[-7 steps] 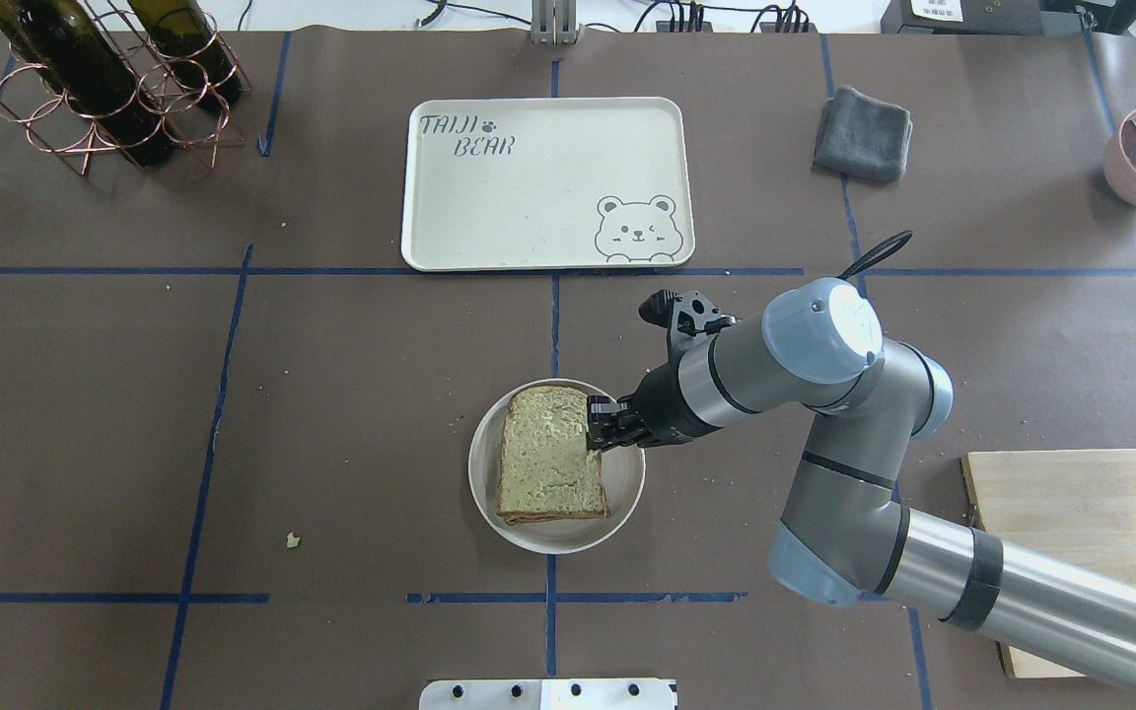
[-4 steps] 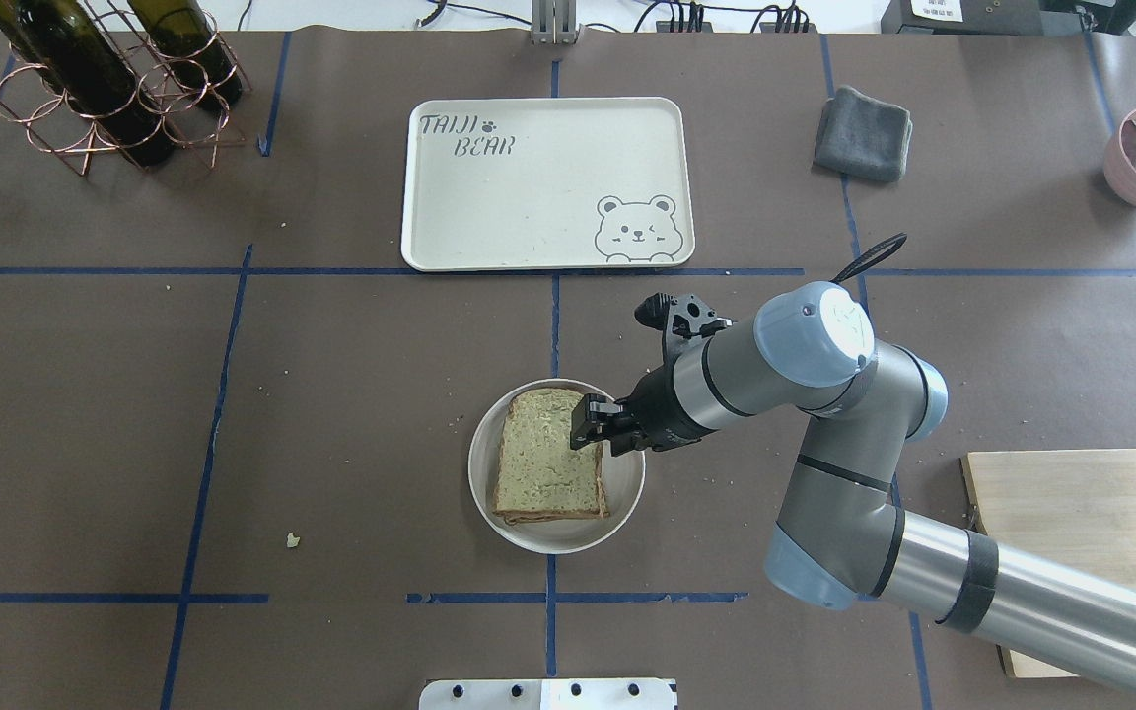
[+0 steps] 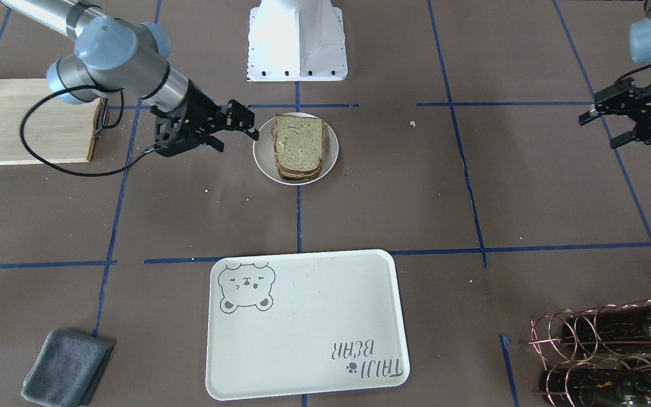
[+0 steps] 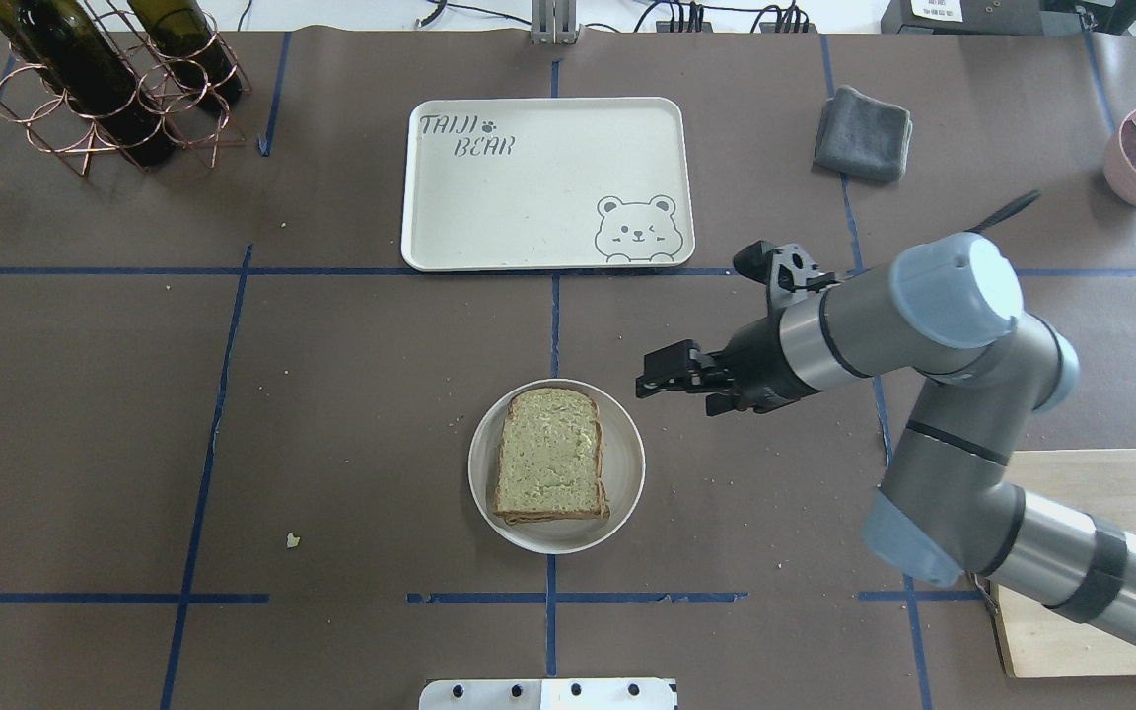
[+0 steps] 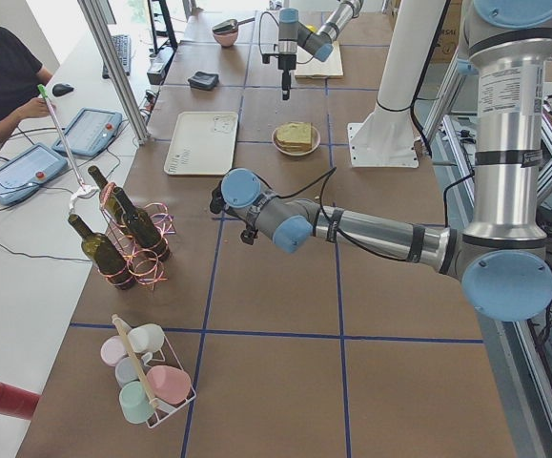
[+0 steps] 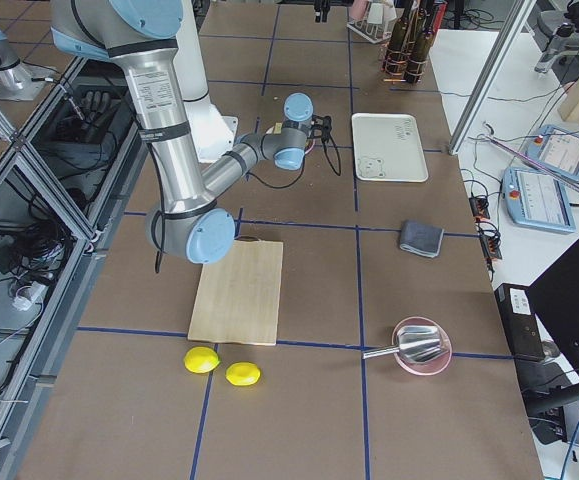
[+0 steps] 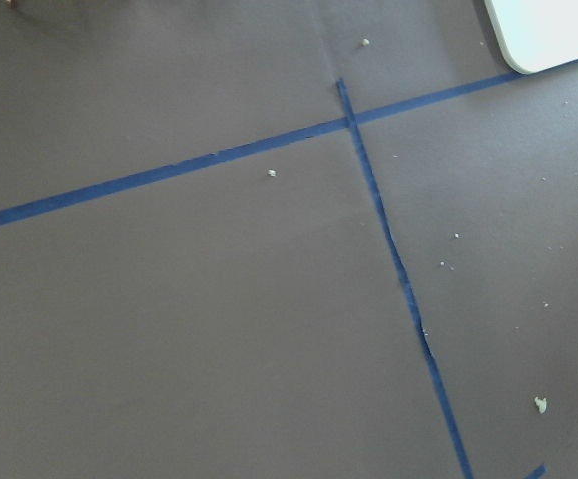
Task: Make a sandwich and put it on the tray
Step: 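Open the right gripper and withdraw it while the left arm reaches in, then move the left gripper to the plate rim nearest it and grasp it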
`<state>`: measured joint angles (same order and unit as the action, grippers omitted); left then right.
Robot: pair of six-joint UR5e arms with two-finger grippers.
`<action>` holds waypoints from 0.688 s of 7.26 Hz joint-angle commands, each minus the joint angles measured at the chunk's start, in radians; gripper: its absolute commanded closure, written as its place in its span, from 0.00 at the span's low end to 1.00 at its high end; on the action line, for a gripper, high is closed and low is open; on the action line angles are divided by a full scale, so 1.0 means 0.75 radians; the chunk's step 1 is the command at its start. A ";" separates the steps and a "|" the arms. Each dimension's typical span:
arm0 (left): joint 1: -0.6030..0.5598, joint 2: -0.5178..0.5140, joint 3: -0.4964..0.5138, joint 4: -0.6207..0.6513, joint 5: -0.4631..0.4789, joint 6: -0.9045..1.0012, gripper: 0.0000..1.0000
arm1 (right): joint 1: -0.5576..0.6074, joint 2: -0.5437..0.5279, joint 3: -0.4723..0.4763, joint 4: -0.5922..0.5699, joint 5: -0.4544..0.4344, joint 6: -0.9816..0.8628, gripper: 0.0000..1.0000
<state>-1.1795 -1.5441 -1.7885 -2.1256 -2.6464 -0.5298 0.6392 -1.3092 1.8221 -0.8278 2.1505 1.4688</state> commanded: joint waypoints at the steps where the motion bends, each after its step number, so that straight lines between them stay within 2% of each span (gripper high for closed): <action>1: 0.458 -0.216 -0.021 -0.283 0.318 -0.851 0.03 | 0.312 -0.232 0.103 0.003 0.291 -0.009 0.00; 2: 0.660 -0.353 -0.012 -0.273 0.463 -1.158 0.15 | 0.405 -0.293 0.103 0.013 0.353 -0.011 0.00; 3: 0.857 -0.411 -0.002 -0.271 0.623 -1.297 0.28 | 0.446 -0.338 0.103 0.018 0.360 -0.011 0.00; 4: 0.960 -0.477 0.028 -0.236 0.804 -1.312 0.35 | 0.475 -0.369 0.095 0.018 0.358 -0.011 0.00; 5: 0.985 -0.540 0.045 -0.149 0.903 -1.312 0.47 | 0.520 -0.402 0.094 0.018 0.358 -0.025 0.00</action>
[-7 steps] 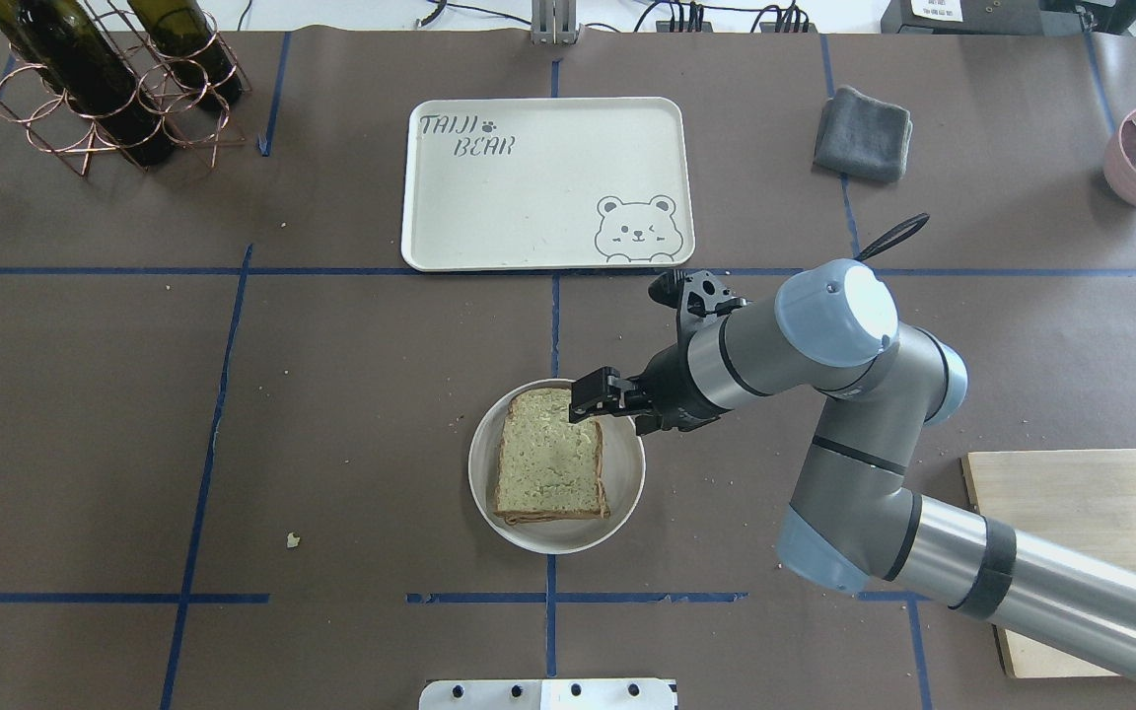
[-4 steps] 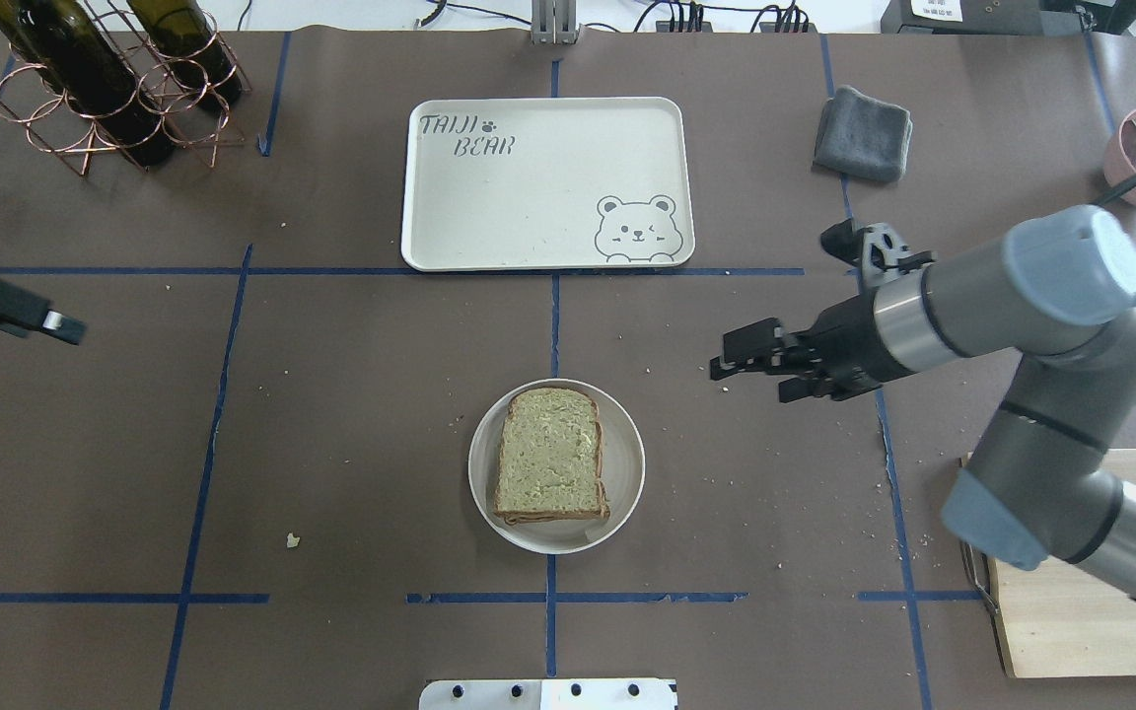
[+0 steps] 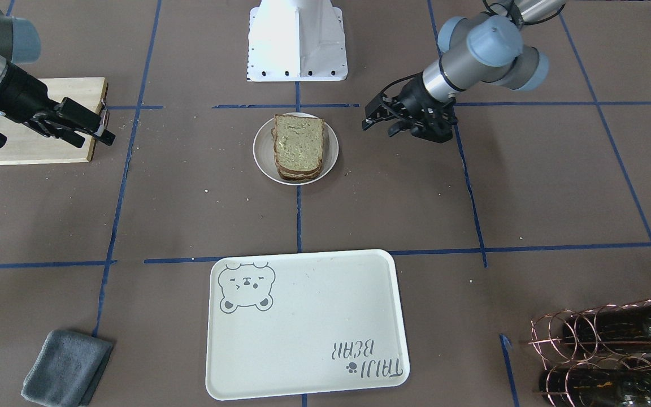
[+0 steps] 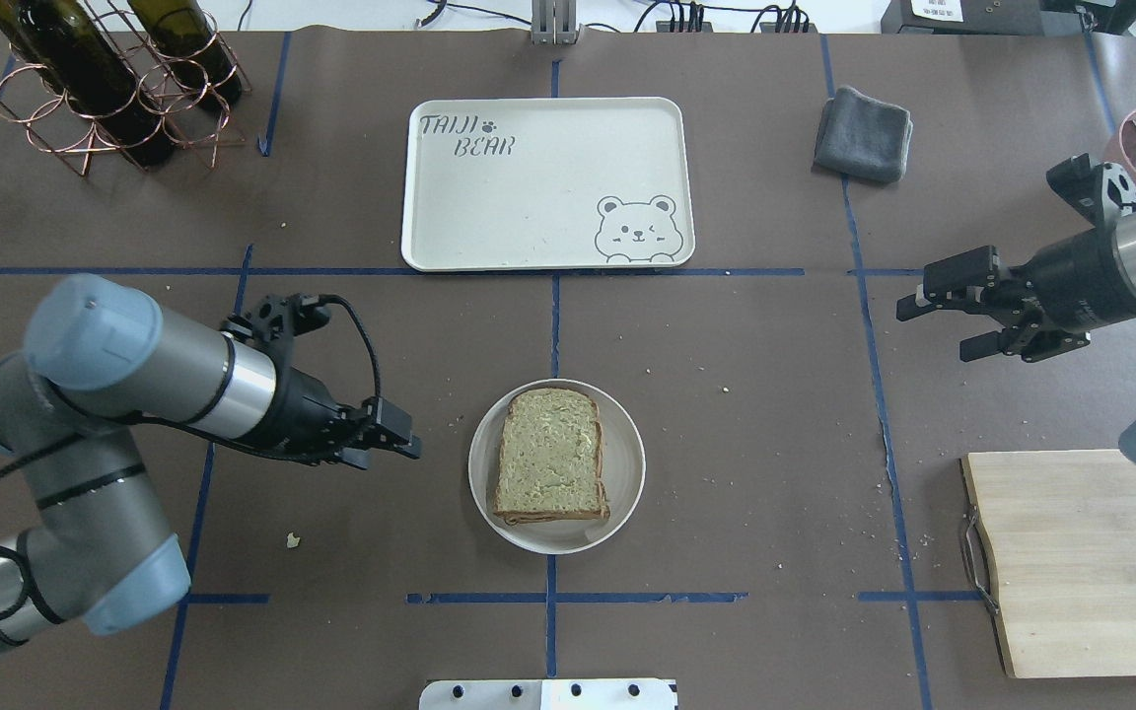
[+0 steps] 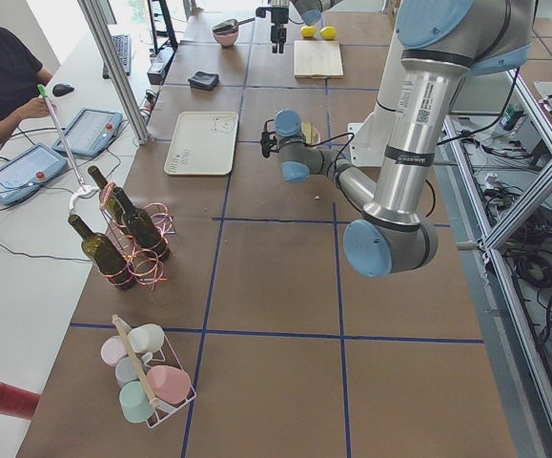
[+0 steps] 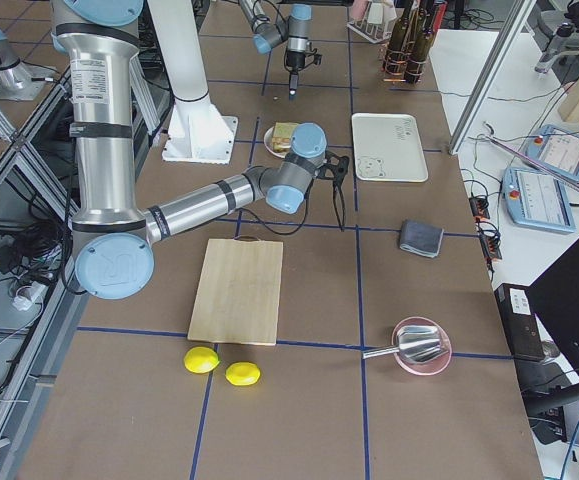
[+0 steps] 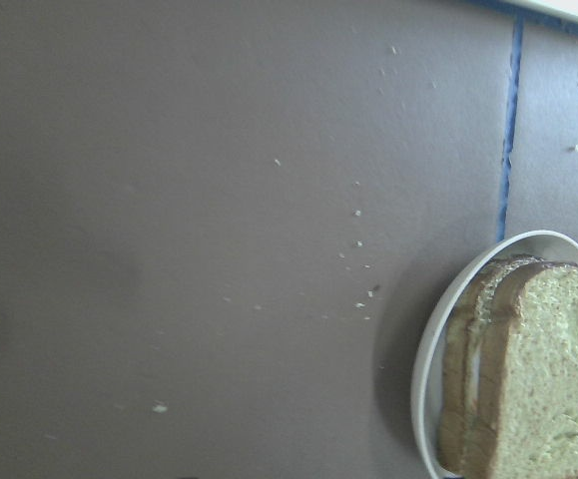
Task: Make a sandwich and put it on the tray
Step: 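Move the left gripper to the plate rim nearest it and grasp it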
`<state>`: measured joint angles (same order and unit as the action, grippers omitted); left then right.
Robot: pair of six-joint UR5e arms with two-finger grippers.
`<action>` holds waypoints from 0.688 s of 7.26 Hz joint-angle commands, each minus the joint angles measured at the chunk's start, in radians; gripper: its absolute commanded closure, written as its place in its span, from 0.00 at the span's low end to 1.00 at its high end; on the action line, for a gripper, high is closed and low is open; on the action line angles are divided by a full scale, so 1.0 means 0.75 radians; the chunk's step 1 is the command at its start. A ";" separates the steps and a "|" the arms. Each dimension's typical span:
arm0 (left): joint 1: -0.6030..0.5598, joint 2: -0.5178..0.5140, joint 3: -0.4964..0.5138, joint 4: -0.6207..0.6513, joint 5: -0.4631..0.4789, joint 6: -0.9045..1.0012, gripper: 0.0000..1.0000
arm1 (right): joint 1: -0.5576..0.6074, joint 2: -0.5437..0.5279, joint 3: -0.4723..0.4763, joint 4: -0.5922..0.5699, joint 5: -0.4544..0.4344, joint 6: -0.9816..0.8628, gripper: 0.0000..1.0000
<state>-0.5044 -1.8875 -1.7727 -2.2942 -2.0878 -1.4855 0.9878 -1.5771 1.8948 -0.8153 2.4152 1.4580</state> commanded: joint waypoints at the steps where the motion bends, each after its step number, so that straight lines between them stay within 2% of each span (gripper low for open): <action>1: 0.088 -0.085 0.028 0.111 0.170 -0.036 0.53 | 0.072 -0.075 -0.004 0.001 0.005 -0.064 0.00; 3: 0.098 -0.111 0.081 0.112 0.172 -0.034 0.68 | 0.078 -0.108 0.000 0.003 0.003 -0.103 0.00; 5: 0.108 -0.152 0.128 0.110 0.172 -0.032 0.68 | 0.080 -0.133 0.000 0.005 0.001 -0.124 0.00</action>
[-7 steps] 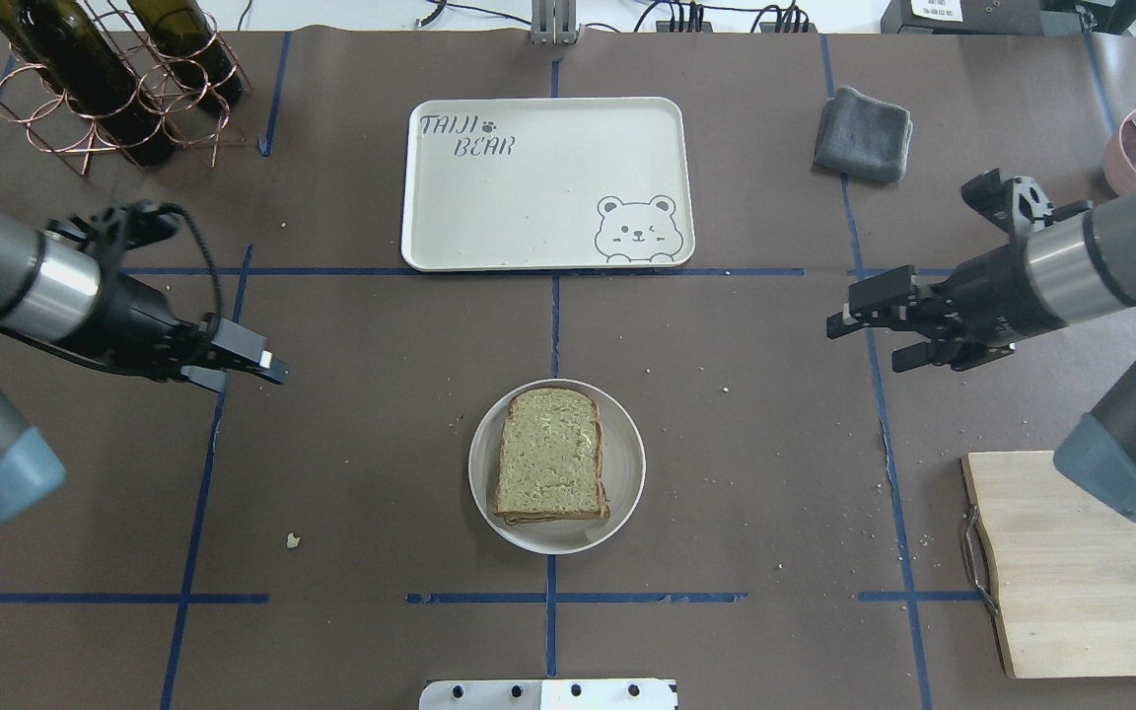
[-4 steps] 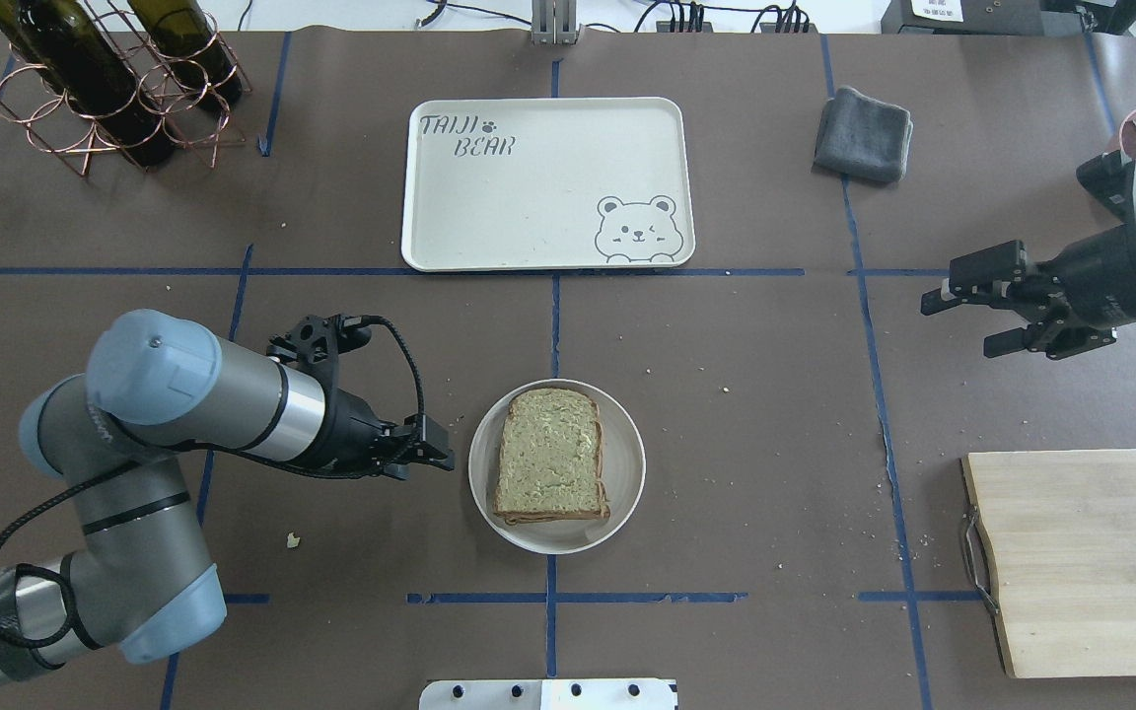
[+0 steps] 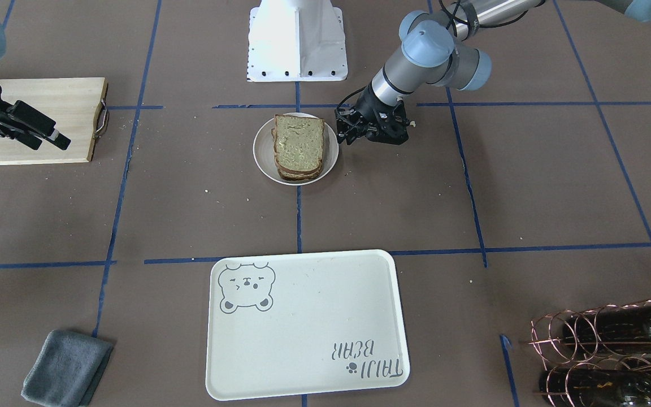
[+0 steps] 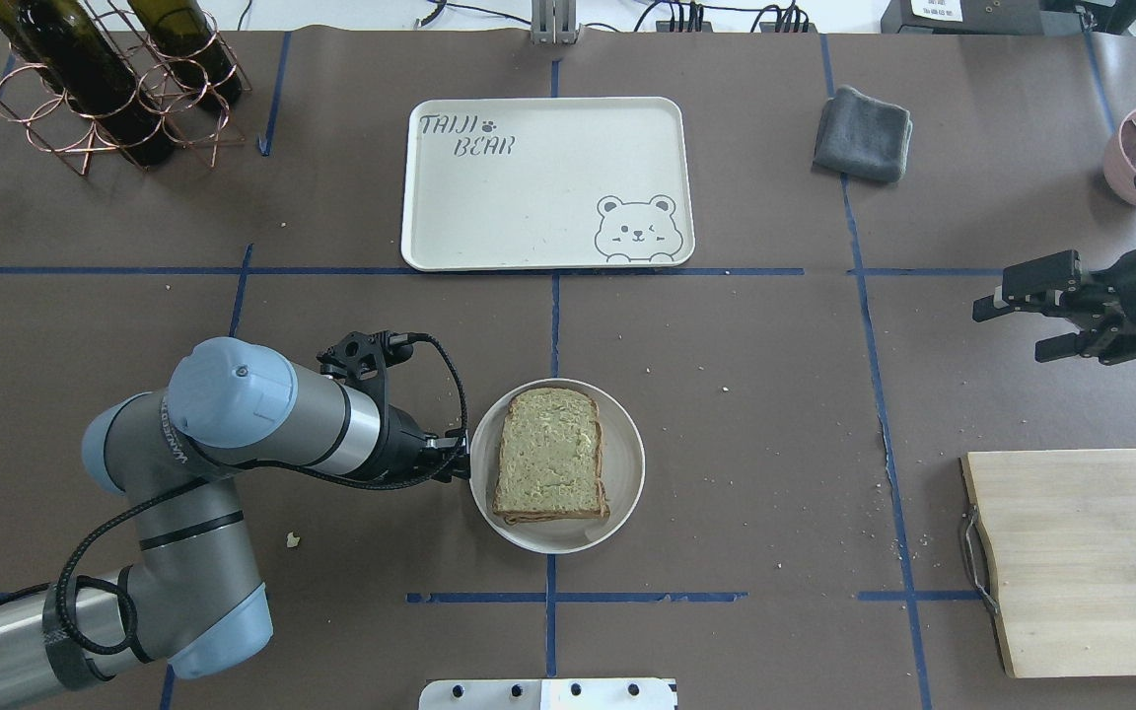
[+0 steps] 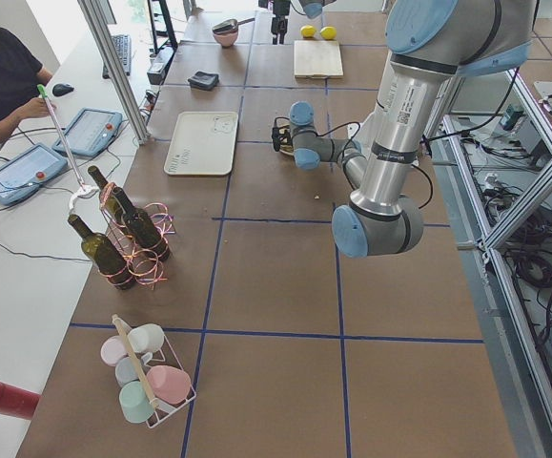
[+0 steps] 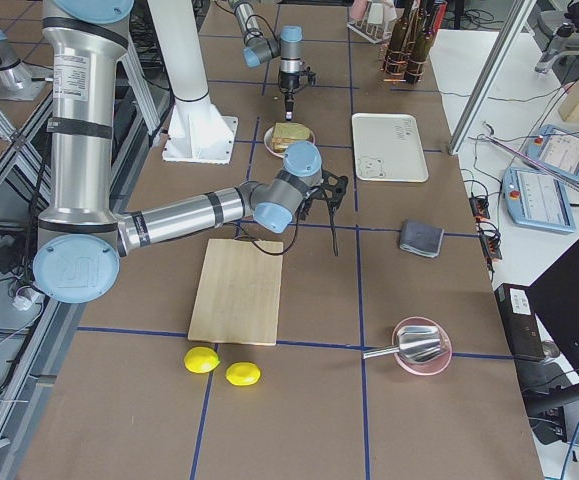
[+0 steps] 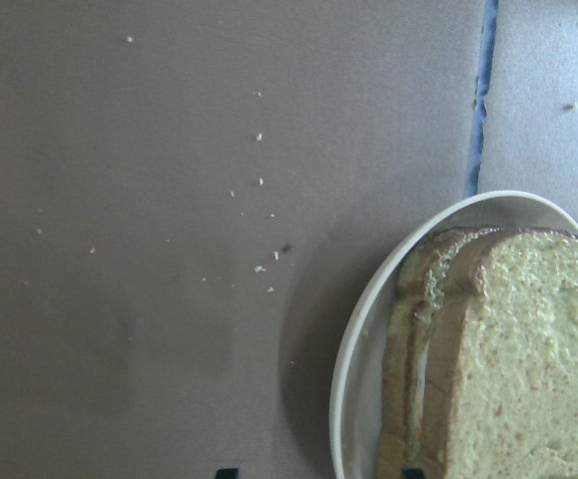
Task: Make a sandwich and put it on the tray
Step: 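Move the left gripper to the plate rim nearest it and grasp it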
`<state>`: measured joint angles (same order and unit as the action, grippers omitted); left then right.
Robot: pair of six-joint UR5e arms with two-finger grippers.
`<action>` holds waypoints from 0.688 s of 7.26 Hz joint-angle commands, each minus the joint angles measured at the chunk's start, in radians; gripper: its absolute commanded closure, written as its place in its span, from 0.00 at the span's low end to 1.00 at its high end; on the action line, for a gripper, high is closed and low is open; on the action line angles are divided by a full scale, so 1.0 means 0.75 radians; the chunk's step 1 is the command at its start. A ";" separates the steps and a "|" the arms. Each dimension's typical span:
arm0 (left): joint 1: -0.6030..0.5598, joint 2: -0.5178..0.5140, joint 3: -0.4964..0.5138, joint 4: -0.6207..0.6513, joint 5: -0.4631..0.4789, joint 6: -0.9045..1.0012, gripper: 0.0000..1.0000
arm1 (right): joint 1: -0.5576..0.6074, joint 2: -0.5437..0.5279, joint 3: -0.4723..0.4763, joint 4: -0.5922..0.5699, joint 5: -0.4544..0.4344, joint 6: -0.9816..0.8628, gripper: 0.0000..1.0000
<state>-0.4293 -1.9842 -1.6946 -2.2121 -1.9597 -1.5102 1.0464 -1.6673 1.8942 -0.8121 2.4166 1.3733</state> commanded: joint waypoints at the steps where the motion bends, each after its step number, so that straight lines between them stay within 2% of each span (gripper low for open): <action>1: 0.026 -0.034 0.034 0.000 0.001 0.001 0.68 | 0.000 -0.027 0.000 0.001 -0.009 -0.015 0.00; 5: 0.034 -0.079 0.089 -0.004 -0.001 0.001 0.69 | 0.000 -0.049 0.000 0.003 -0.013 -0.031 0.00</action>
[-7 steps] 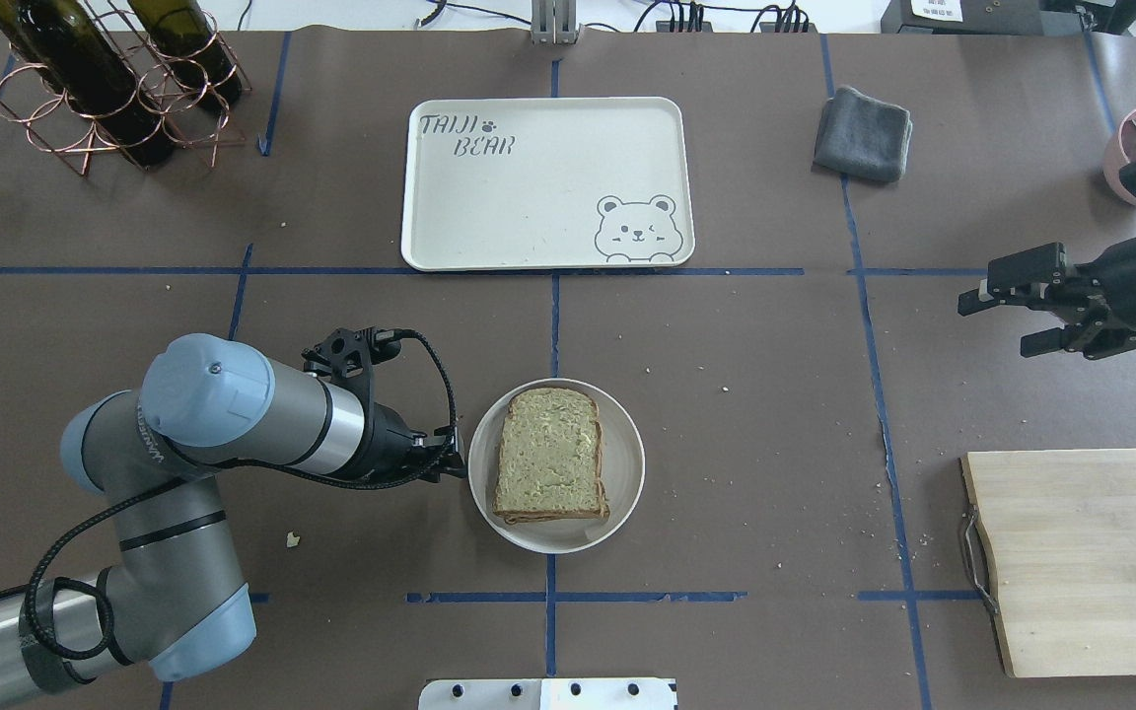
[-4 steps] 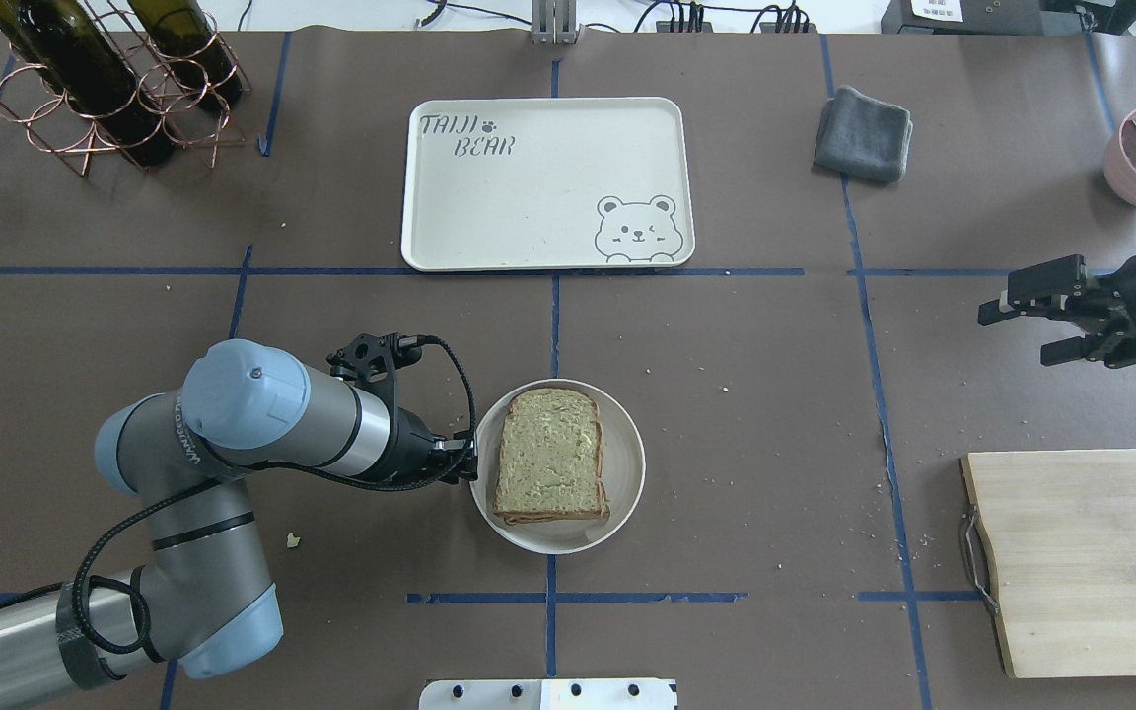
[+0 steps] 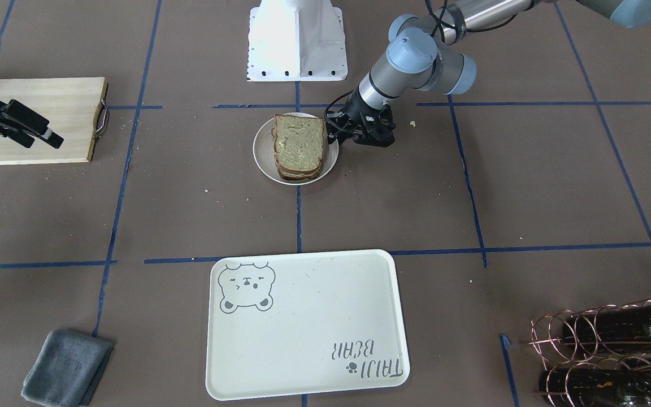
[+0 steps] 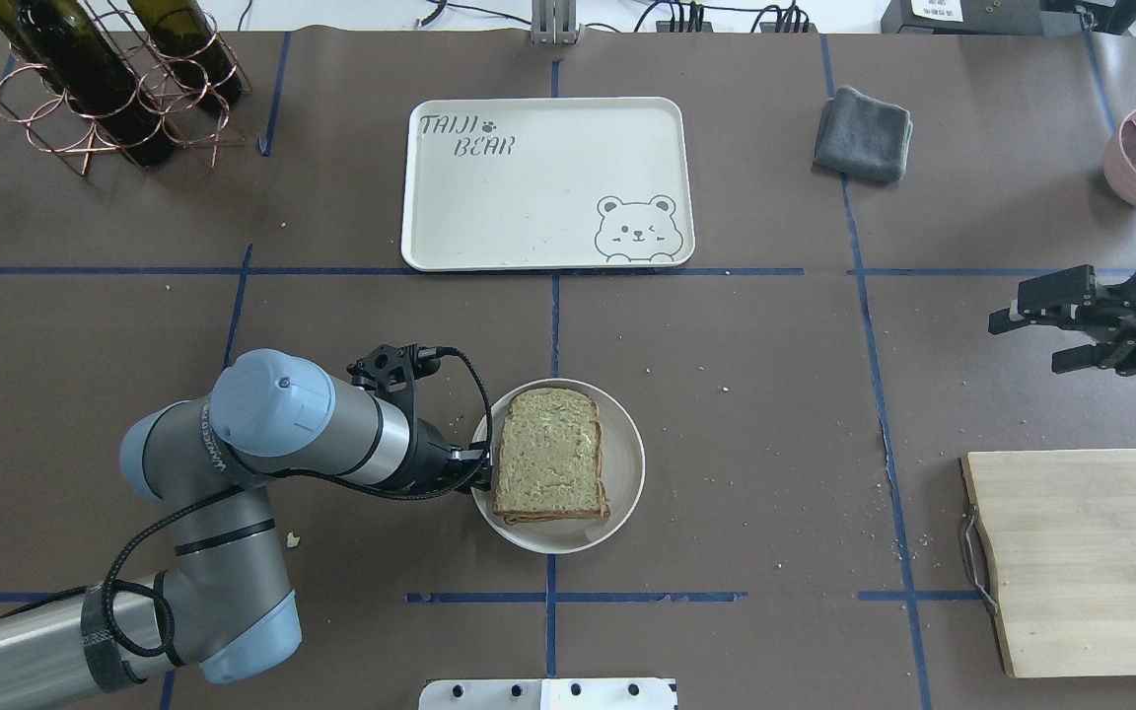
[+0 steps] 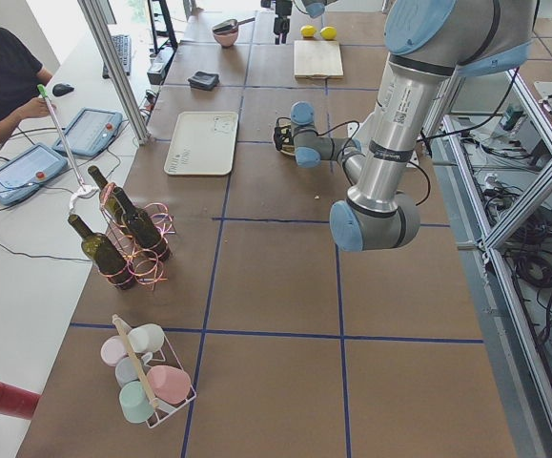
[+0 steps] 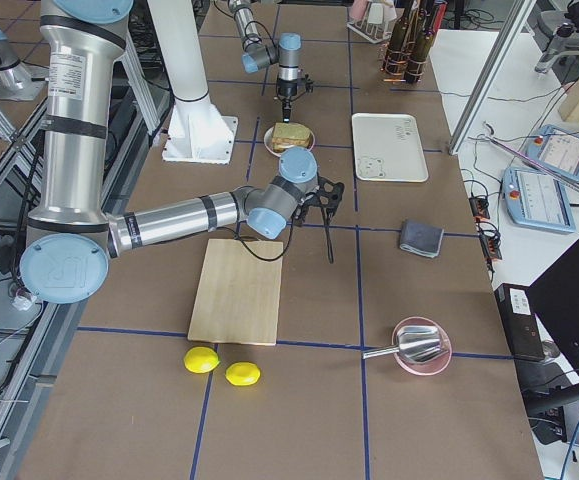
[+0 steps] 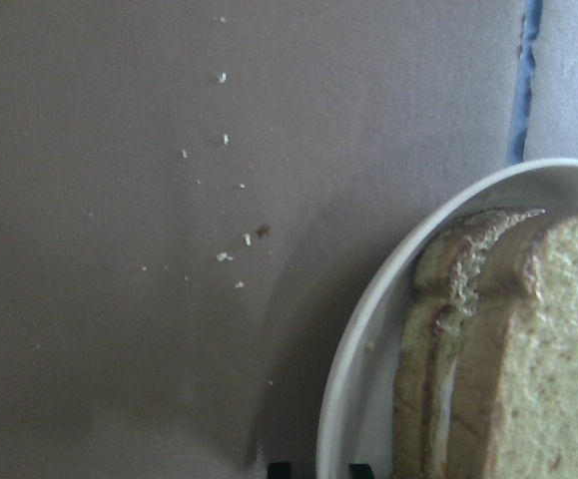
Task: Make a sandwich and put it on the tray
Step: 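Lift the plate with the left gripper and carry it onto the bear tray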
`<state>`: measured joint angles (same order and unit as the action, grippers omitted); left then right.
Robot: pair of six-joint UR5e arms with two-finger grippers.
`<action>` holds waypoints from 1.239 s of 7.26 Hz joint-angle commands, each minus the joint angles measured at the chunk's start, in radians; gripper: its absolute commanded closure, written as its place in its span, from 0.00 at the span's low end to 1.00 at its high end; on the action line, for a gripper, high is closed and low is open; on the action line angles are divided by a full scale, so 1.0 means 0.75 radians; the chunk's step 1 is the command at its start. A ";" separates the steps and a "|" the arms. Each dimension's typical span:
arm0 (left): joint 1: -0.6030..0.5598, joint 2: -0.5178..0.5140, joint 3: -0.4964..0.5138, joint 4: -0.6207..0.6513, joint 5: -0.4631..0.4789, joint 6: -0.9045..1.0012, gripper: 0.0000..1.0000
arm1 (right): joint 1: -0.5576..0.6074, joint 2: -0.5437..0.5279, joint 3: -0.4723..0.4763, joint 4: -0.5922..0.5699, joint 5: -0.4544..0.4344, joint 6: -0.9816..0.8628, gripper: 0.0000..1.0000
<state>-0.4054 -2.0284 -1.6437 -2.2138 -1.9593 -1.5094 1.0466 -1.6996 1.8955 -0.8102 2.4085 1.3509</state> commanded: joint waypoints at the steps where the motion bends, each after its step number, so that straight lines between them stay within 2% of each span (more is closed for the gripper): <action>1: 0.003 -0.020 0.021 -0.002 -0.002 0.000 0.70 | -0.003 -0.010 -0.003 0.000 -0.002 -0.005 0.00; 2: 0.003 -0.020 0.026 -0.002 -0.002 0.000 0.81 | -0.003 -0.008 -0.003 0.000 -0.002 -0.007 0.00; 3: 0.003 -0.020 0.022 -0.004 -0.004 -0.002 1.00 | -0.003 -0.008 -0.003 0.000 0.000 -0.005 0.00; 5: 0.001 -0.026 -0.021 -0.012 -0.010 -0.075 1.00 | -0.003 -0.006 -0.014 -0.006 0.014 -0.007 0.00; 7: 0.001 -0.095 -0.032 -0.057 -0.002 -0.352 1.00 | -0.003 -0.016 -0.018 -0.004 0.012 -0.007 0.00; 9: -0.042 -0.230 0.035 -0.043 0.143 -0.582 1.00 | -0.001 -0.037 -0.020 -0.002 0.014 -0.007 0.00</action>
<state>-0.4164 -2.1417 -1.6509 -2.2509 -1.9107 -1.8452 1.0455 -1.7161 1.8816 -0.8126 2.4179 1.3453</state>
